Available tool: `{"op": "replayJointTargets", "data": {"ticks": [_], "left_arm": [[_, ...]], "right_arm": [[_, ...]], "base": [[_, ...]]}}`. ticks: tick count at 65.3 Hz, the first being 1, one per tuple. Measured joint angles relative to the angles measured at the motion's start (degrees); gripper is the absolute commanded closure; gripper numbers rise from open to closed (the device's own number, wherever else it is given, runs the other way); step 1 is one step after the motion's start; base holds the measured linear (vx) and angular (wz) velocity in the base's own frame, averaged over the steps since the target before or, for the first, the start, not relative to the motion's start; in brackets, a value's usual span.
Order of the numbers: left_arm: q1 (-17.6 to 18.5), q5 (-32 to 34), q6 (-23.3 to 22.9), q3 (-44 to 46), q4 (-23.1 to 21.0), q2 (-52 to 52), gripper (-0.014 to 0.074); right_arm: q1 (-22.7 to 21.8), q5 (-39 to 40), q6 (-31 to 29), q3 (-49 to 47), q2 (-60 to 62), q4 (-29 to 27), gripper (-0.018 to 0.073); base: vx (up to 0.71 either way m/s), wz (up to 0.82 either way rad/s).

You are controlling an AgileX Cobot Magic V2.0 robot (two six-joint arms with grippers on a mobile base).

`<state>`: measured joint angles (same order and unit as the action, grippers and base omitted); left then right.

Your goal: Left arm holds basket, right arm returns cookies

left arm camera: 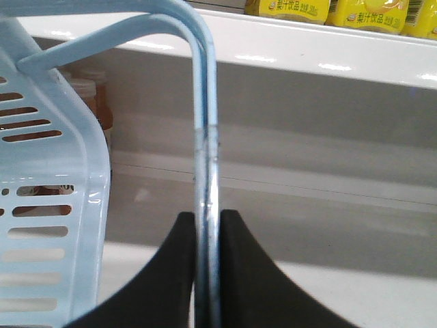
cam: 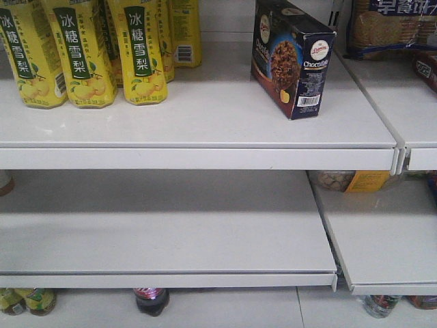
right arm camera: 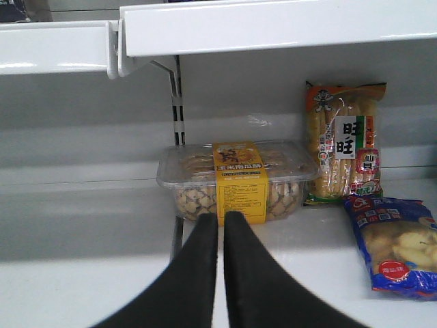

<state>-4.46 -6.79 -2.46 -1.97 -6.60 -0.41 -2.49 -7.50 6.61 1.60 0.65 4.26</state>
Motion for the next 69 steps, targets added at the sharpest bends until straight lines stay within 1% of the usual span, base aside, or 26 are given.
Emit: {"op": "replayJointTargets", "data": {"ticks": [69], "left_arm": [[0.0,0.0,0.0,0.0,0.0,0.0,0.0596]], "right_arm": [[0.0,0.0,0.0,0.0,0.0,0.0,0.057]], "base": [[0.0,0.0]]}}
